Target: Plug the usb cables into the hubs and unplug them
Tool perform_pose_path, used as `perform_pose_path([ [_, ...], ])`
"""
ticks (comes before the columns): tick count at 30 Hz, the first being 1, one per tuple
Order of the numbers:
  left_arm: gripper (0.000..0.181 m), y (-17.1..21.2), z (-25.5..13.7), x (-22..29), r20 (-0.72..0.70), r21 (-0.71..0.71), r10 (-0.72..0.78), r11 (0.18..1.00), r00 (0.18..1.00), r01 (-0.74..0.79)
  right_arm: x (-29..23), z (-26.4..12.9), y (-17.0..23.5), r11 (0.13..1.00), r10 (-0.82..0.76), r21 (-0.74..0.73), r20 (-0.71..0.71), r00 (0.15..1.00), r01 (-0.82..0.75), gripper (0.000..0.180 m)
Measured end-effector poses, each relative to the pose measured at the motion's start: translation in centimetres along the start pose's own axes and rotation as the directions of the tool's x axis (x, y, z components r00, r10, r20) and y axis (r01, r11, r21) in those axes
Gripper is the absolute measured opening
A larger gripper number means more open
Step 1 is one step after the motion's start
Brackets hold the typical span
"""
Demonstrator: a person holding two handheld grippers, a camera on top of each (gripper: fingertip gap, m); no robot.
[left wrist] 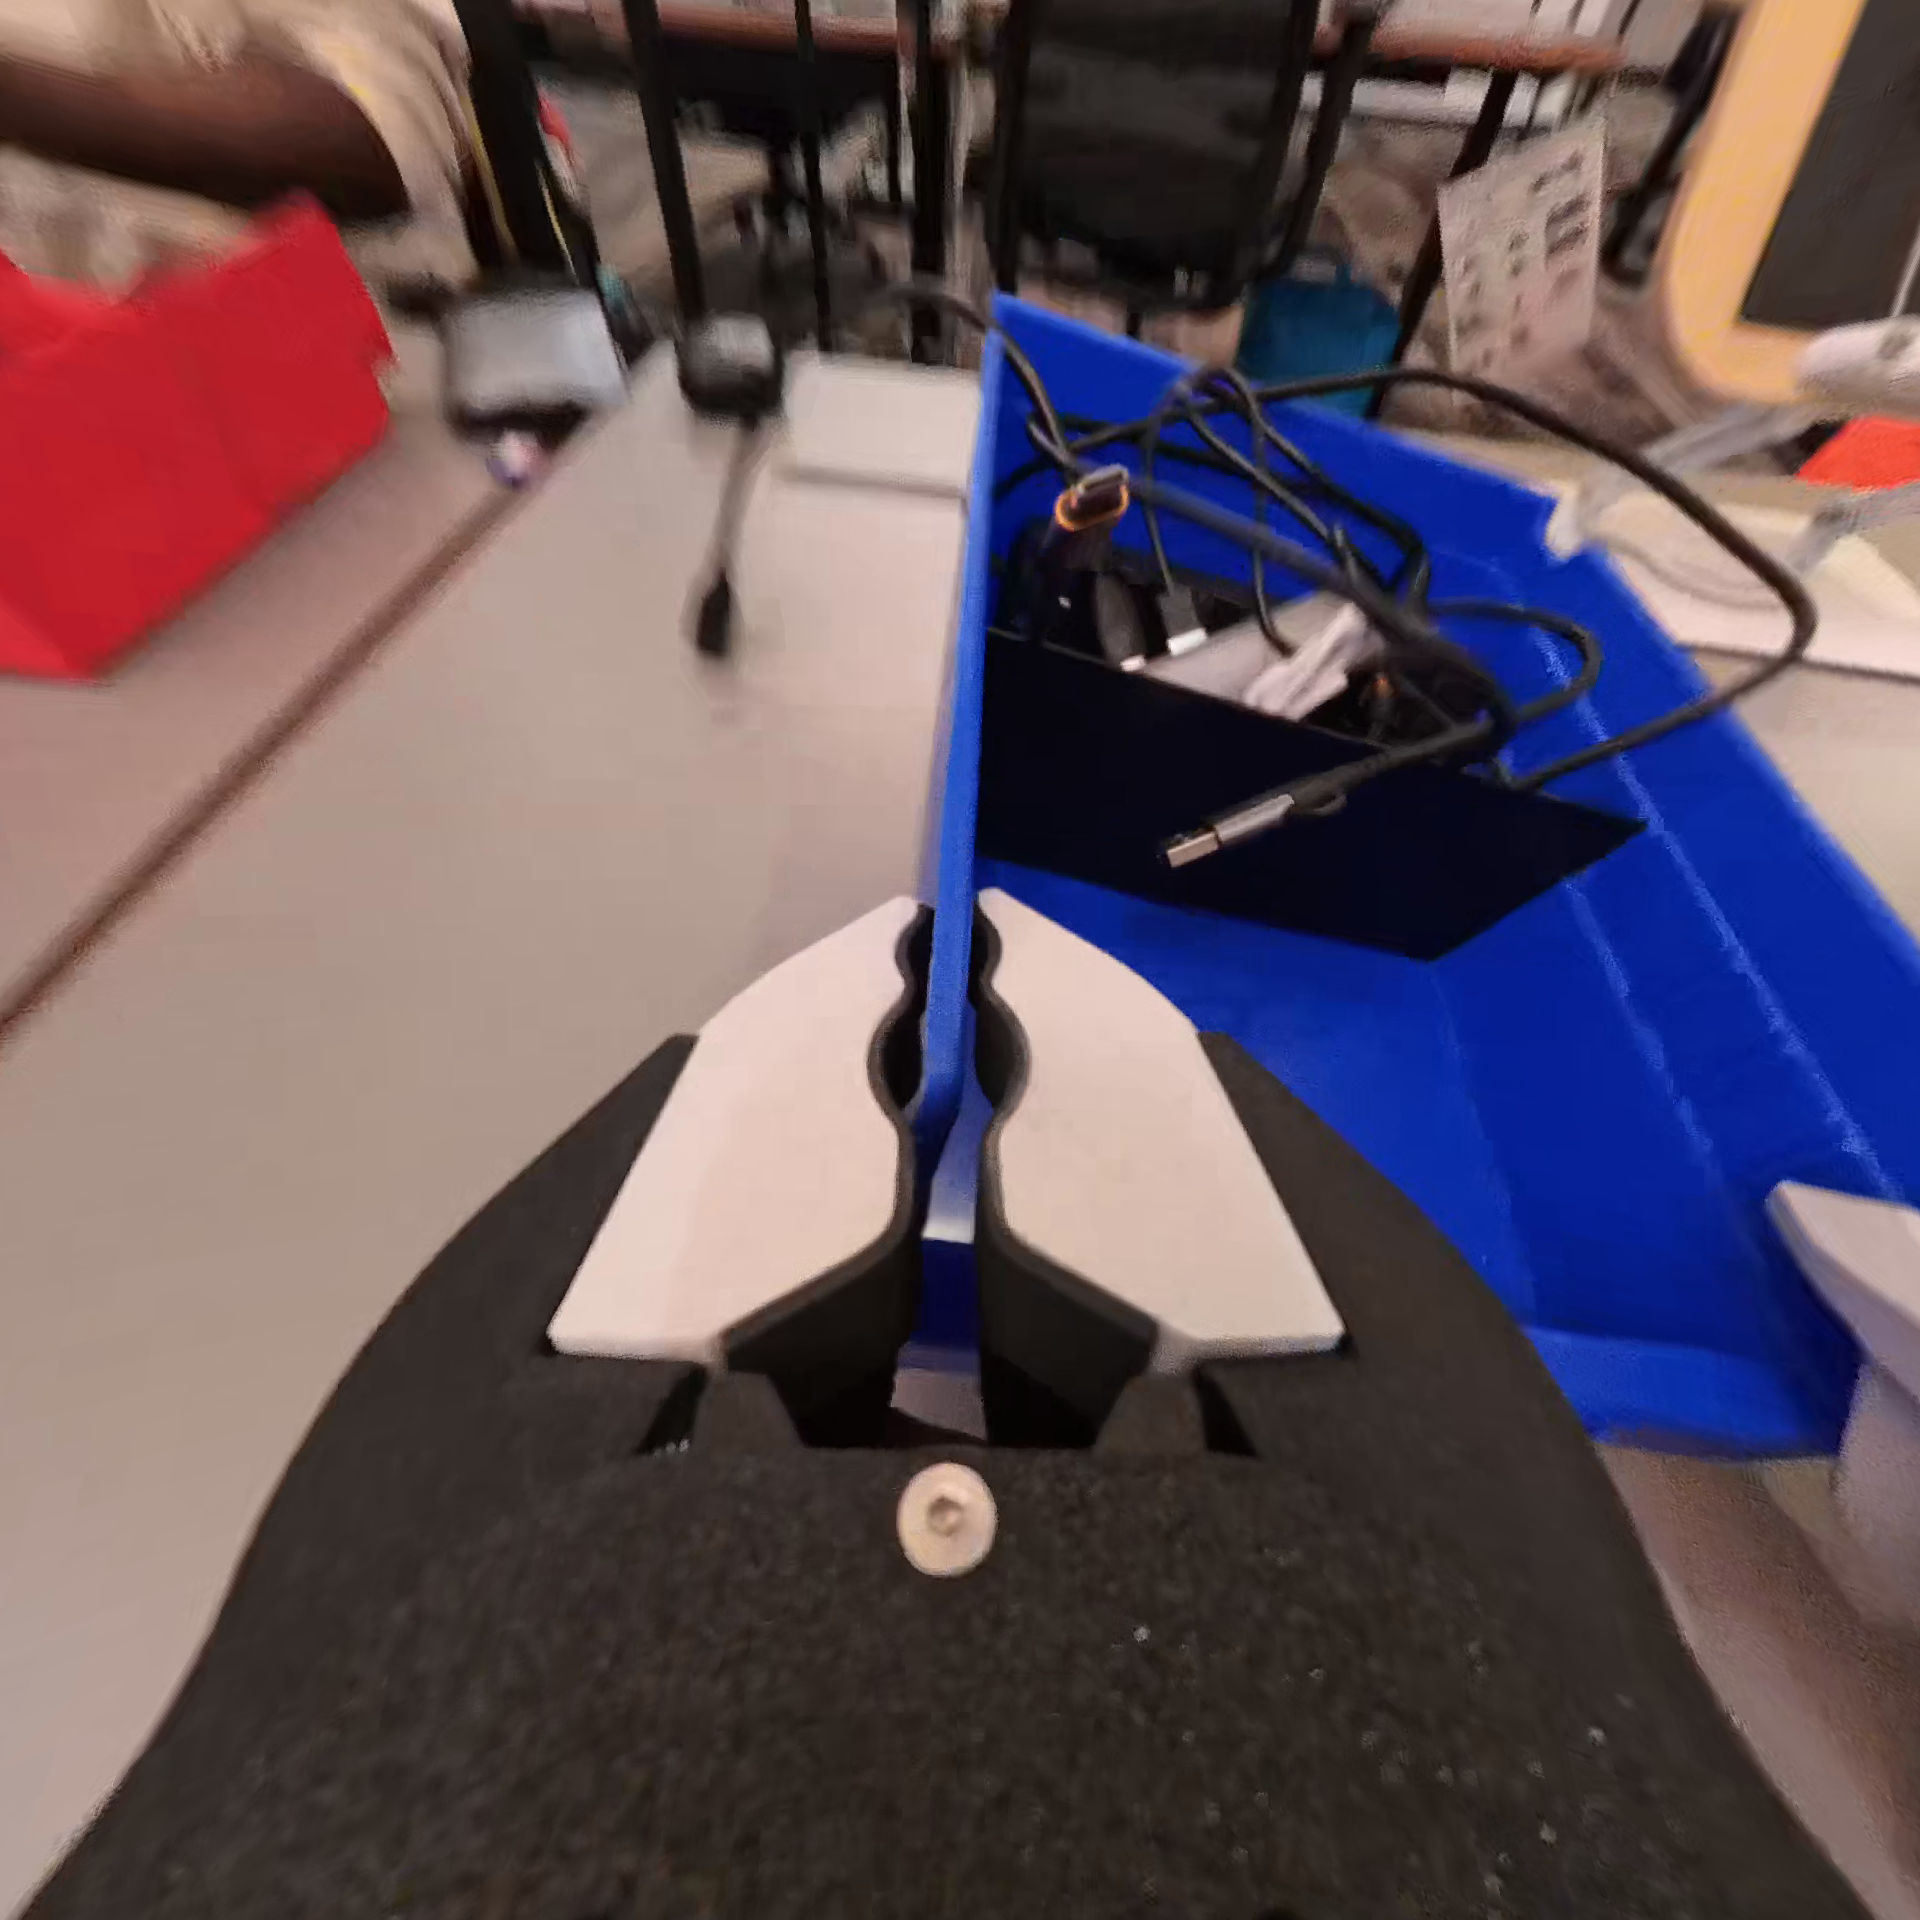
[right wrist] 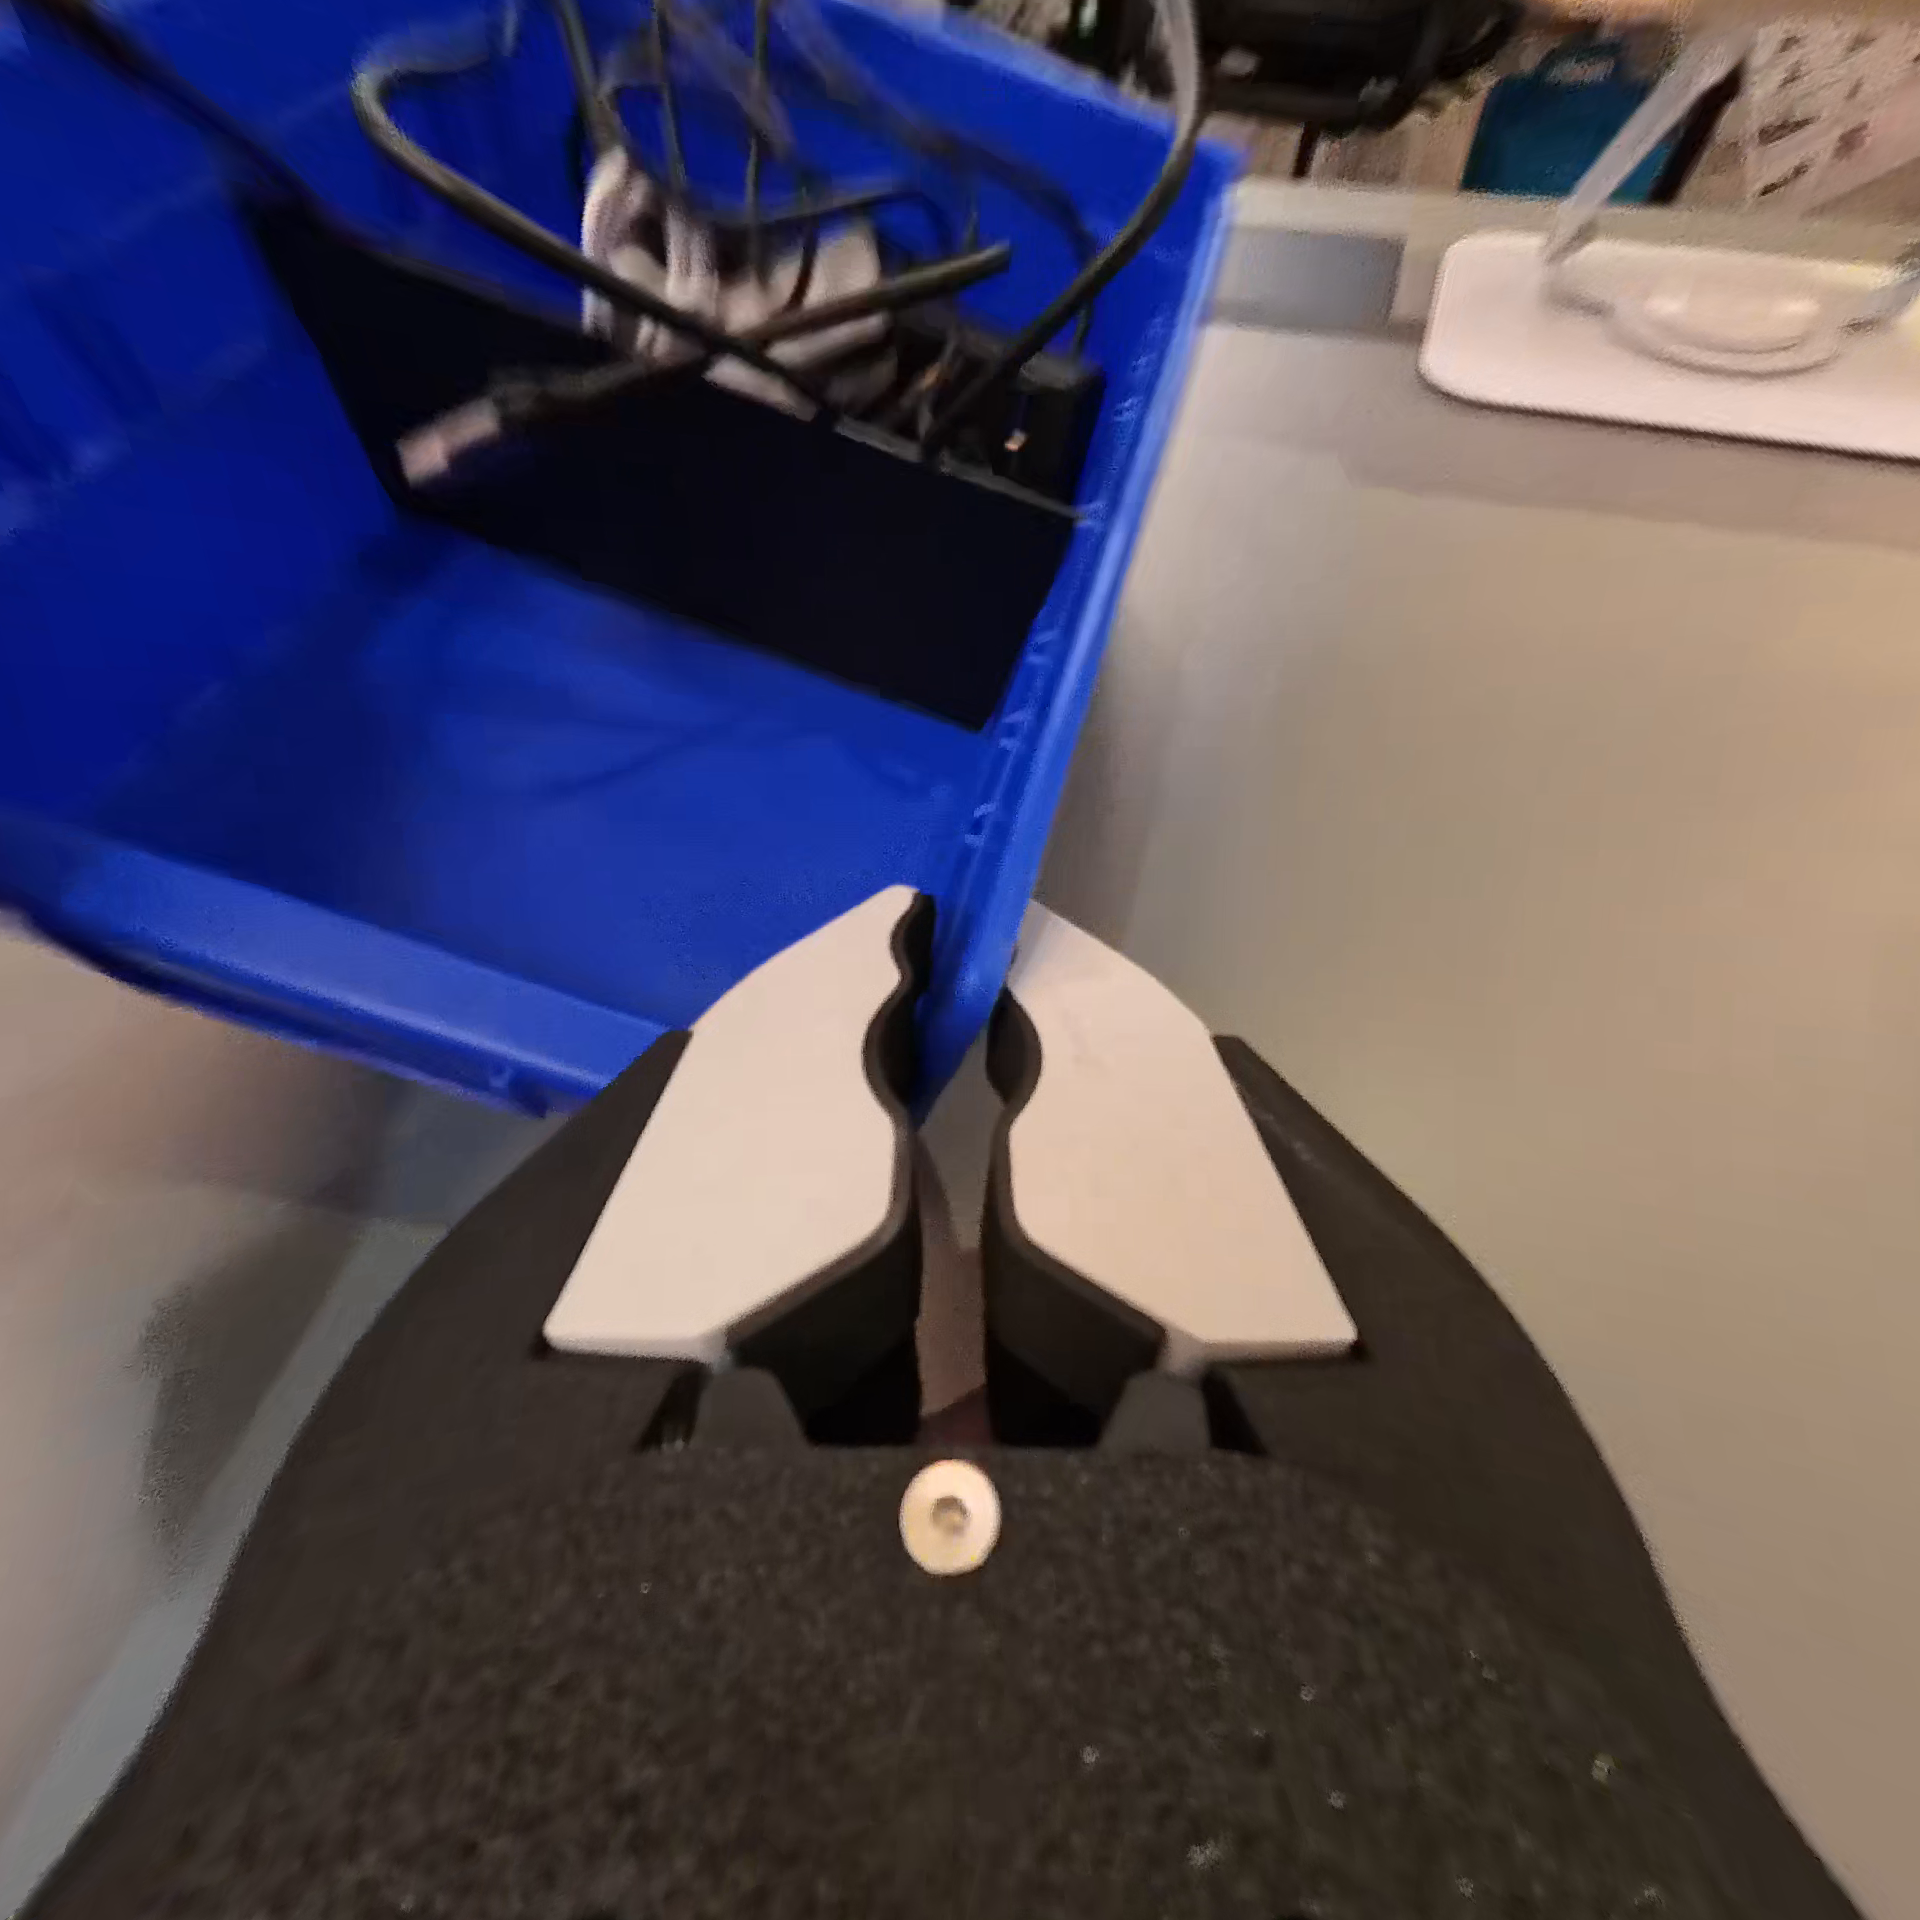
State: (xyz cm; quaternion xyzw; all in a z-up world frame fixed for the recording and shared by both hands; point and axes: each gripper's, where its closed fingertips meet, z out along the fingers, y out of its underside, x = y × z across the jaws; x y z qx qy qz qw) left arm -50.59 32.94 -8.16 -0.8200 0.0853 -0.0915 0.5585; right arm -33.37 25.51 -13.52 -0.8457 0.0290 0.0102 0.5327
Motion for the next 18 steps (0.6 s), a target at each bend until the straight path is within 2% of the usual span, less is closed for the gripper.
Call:
perform_pose_path([
  [3, 0.004, 3.5, 1.8, 0.2, -0.085, -0.111, -0.018, 0.994, 0.996, 0.008, 1.2, 0.4, -0.8, 1.000, -0.010, 0.002, -0.049, 0.999, 0.010, 0.005],
  [7, 0.004, 3.3, 3.2, 1.7, -0.123, -0.123, 0.055, 0.990, 0.991, -0.070, 3.0, 1.6, -1.3, 0.998, 0.057, -0.034, -0.040, 0.998, -0.058, 0.005],
  [9, 0.004, 3.0, 3.9, 1.9, -0.149, -0.123, 0.017, 0.992, 0.989, -0.035, 3.3, 2.2, -1.6, 0.998, 0.042, -0.050, -0.004, 0.999, -0.042, 0.007],
  [11, 0.005, 2.8, 4.4, 1.8, -0.163, -0.109, -0.014, 0.994, 0.987, -0.004, 3.0, 2.4, -1.8, 0.998, 0.011, -0.064, 0.075, 0.997, -0.006, 0.011],
  [13, 0.005, 2.8, 4.4, 1.8, -0.169, -0.109, -0.016, 0.994, 0.985, -0.003, 2.5, 1.5, -1.7, 0.997, -0.007, -0.080, 0.211, 0.977, 0.024, 0.015],
  [15, 0.007, 3.0, 4.1, 1.7, -0.163, -0.117, -0.007, 0.993, 0.987, -0.012, 2.7, -1.0, -1.7, 0.996, -0.025, -0.074, 0.367, 0.930, 0.056, 0.018],
  [18, 0.021, 3.0, 3.9, 0.9, -0.139, -0.107, 0.009, 0.994, 0.990, -0.024, 6.0, -6.1, -0.8, 0.994, -0.078, -0.027, 0.521, 0.850, 0.108, 0.023],
])
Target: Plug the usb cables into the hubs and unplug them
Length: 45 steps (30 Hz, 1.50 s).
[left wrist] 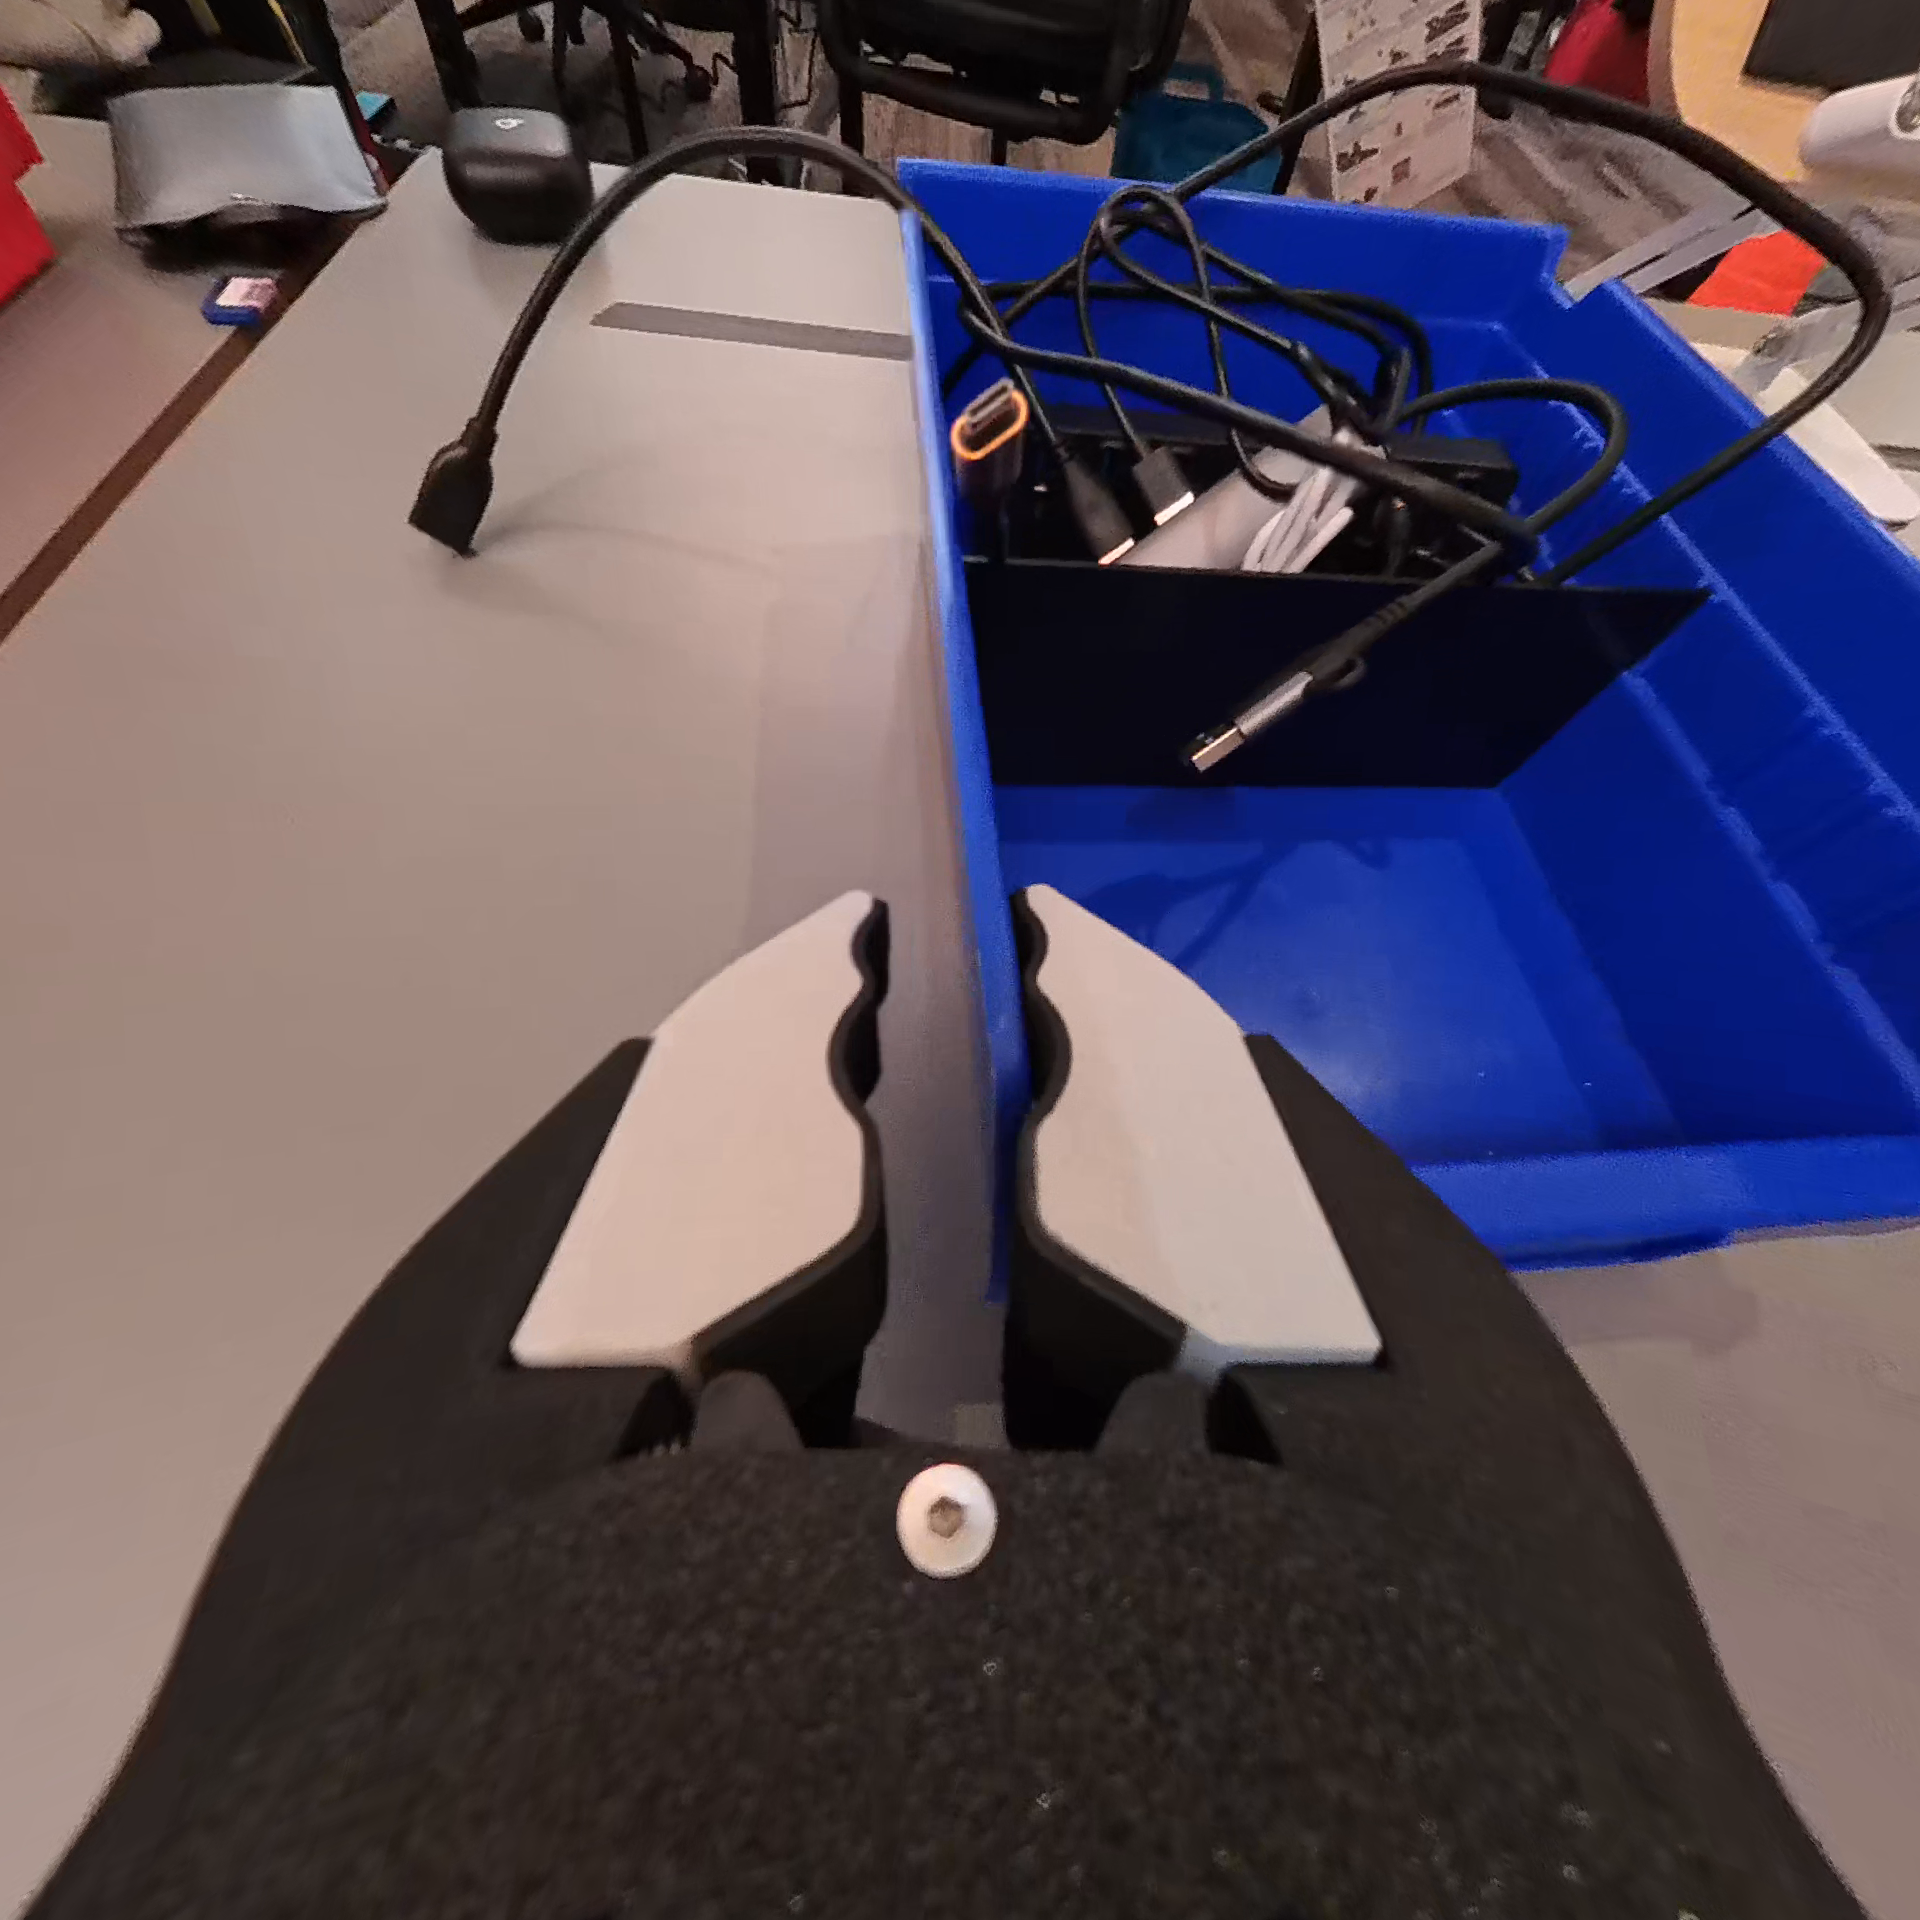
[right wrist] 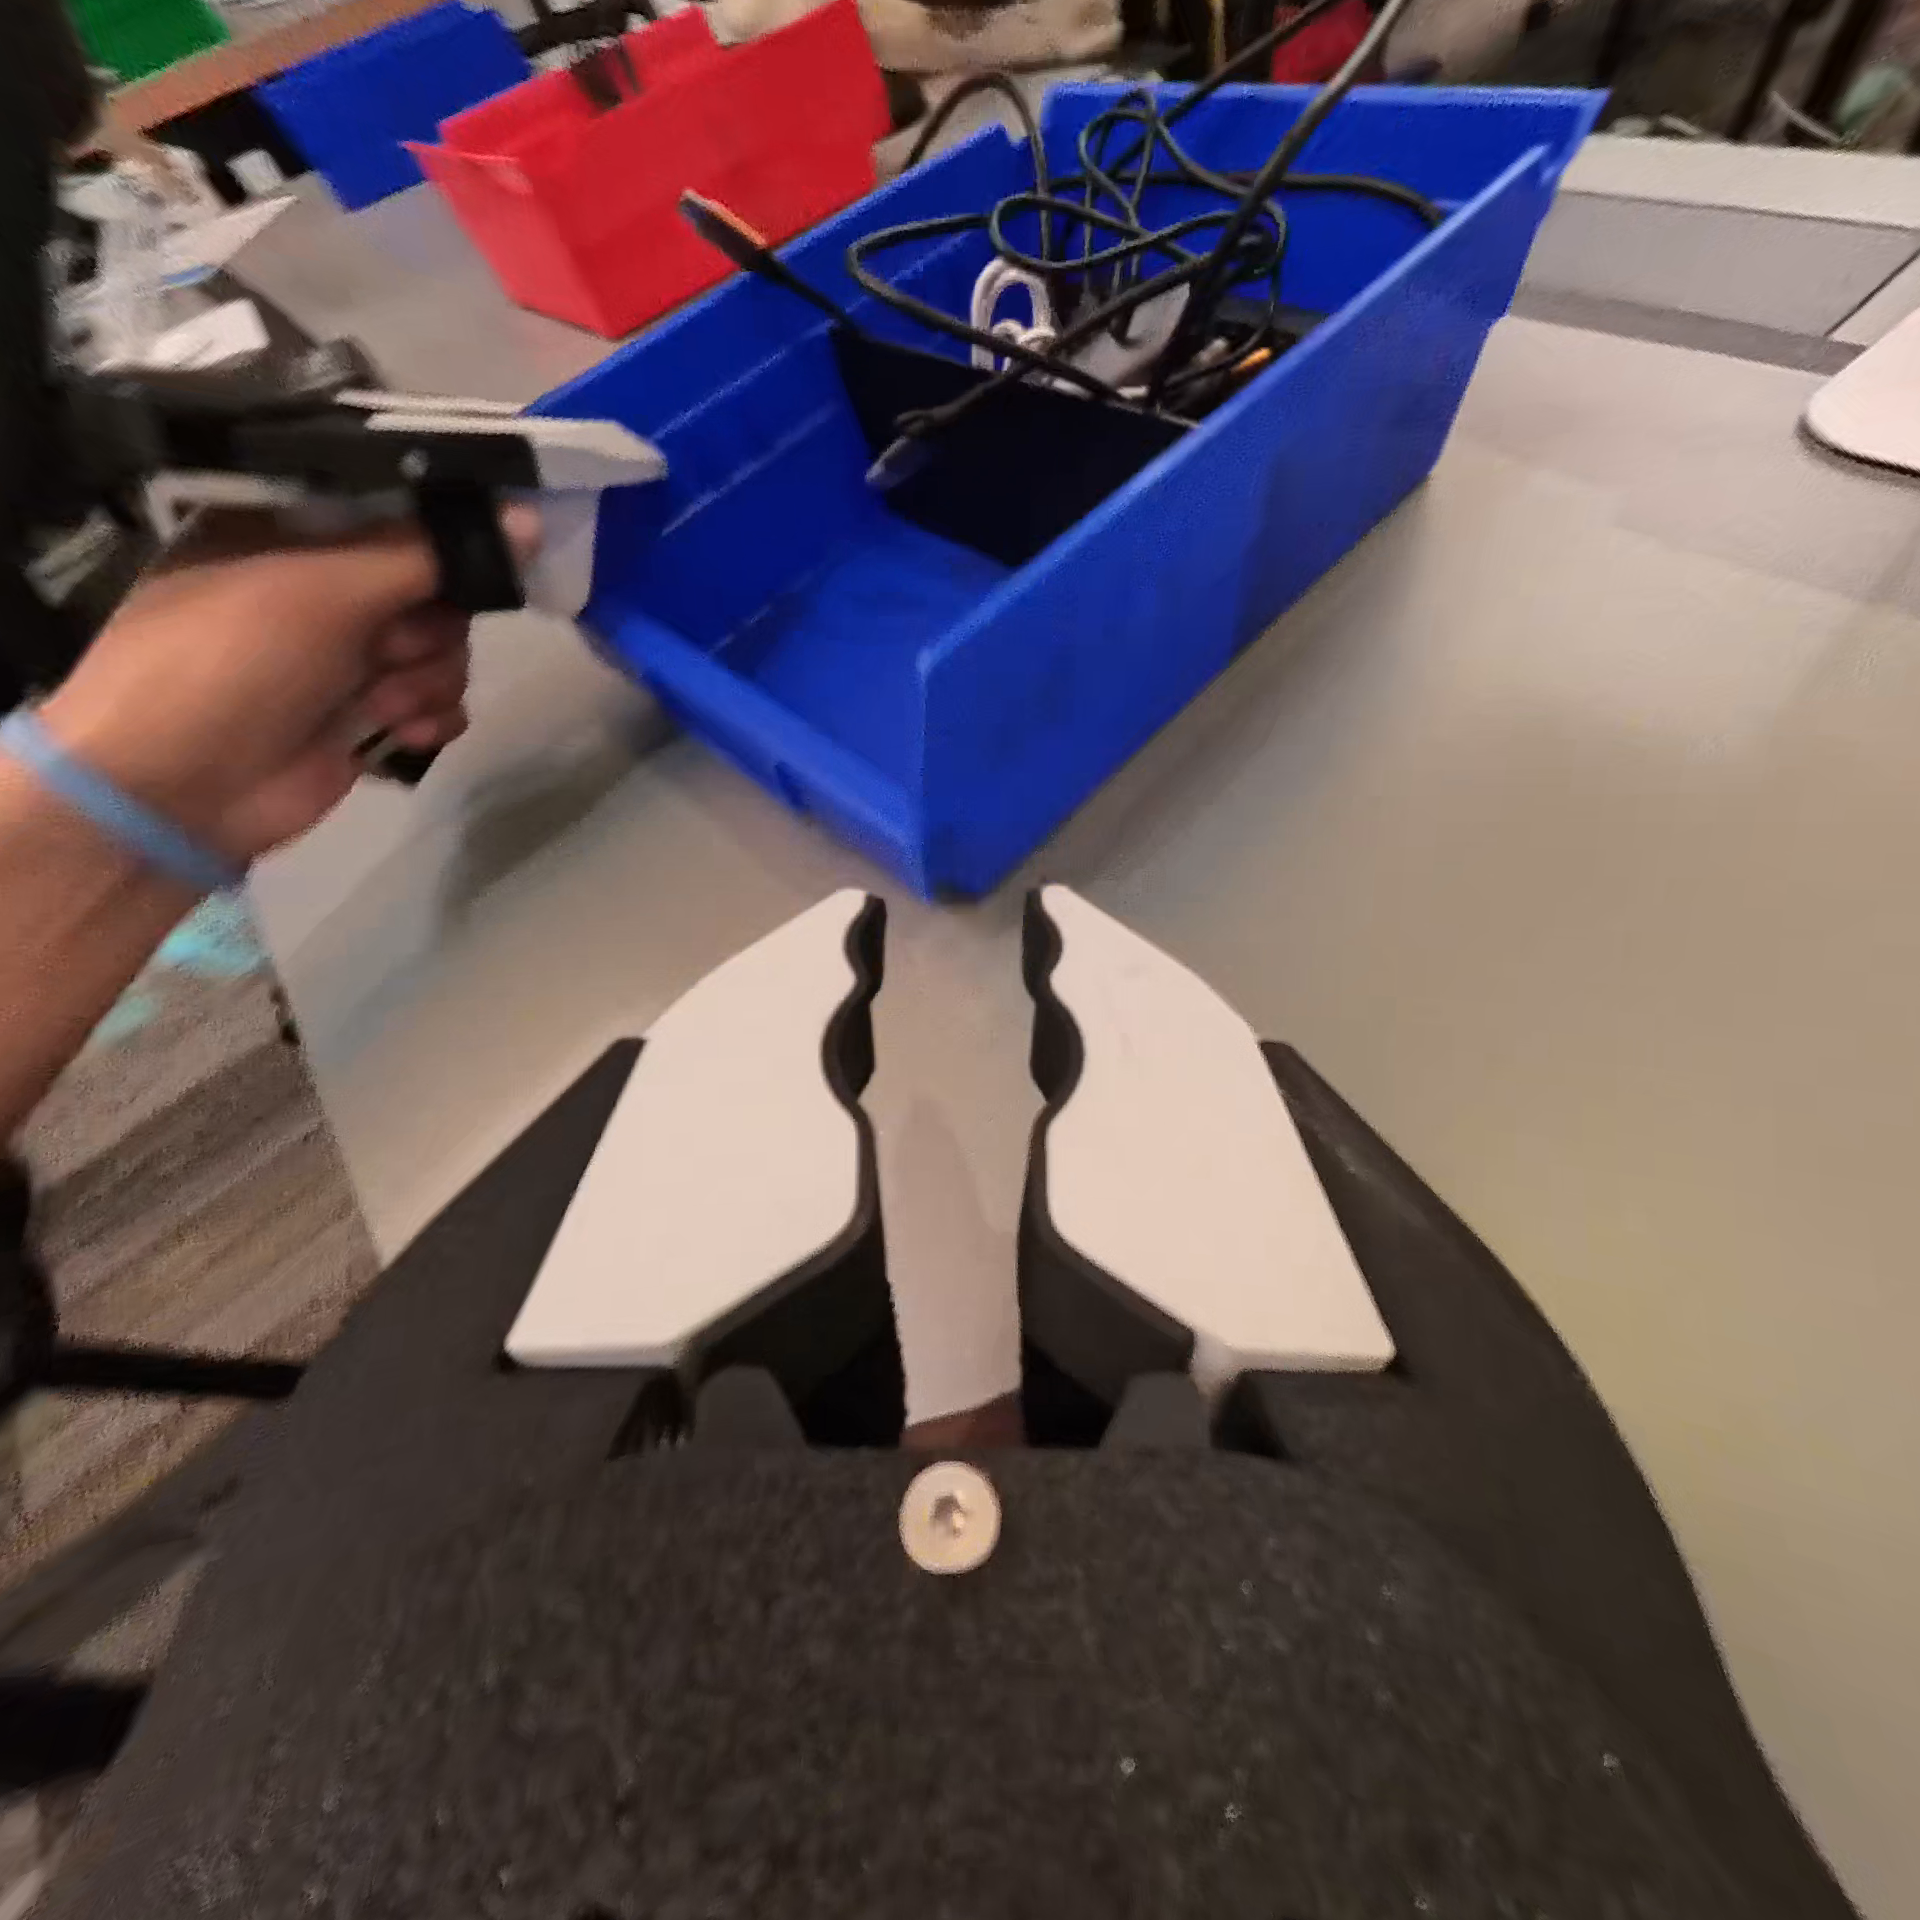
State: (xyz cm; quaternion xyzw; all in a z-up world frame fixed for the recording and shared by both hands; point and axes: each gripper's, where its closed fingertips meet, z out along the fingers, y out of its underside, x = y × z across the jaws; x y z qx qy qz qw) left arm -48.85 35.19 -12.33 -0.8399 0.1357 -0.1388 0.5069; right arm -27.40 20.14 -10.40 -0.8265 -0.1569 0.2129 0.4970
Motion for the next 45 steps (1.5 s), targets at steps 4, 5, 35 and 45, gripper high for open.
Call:
perform_pose_path([
  [4, 0.005, -0.1, 0.2, 0.3, -0.048, 0.011, -0.060, 0.998, 0.997, 0.061, 5.5, -8.6, 4.2, 0.998, -0.056, 0.031, -0.069, 0.996, 0.058, 0.029],
  [5, 0.005, -0.1, 0.3, 0.3, -0.036, 0.012, -0.066, 0.998, 0.997, 0.067, 7.2, -10.6, 5.2, 0.997, -0.054, 0.046, -0.121, 0.991, 0.060, 0.029],
  [35, 0.032, 5.0, -4.4, 15.5, -0.320, -0.012, 0.054, 0.998, 0.946, -0.061, 23.0, -23.8, 8.5, 0.990, 0.092, 0.140, -0.521, 0.848, -0.022, 0.032],
  [45, 0.032, 4.0, -4.9, 14.9, -0.288, 0.007, 0.096, 0.995, 0.953, -0.098, 22.6, -23.6, 8.6, 0.988, 0.111, 0.152, -0.501, 0.858, -0.039, 0.030],
])
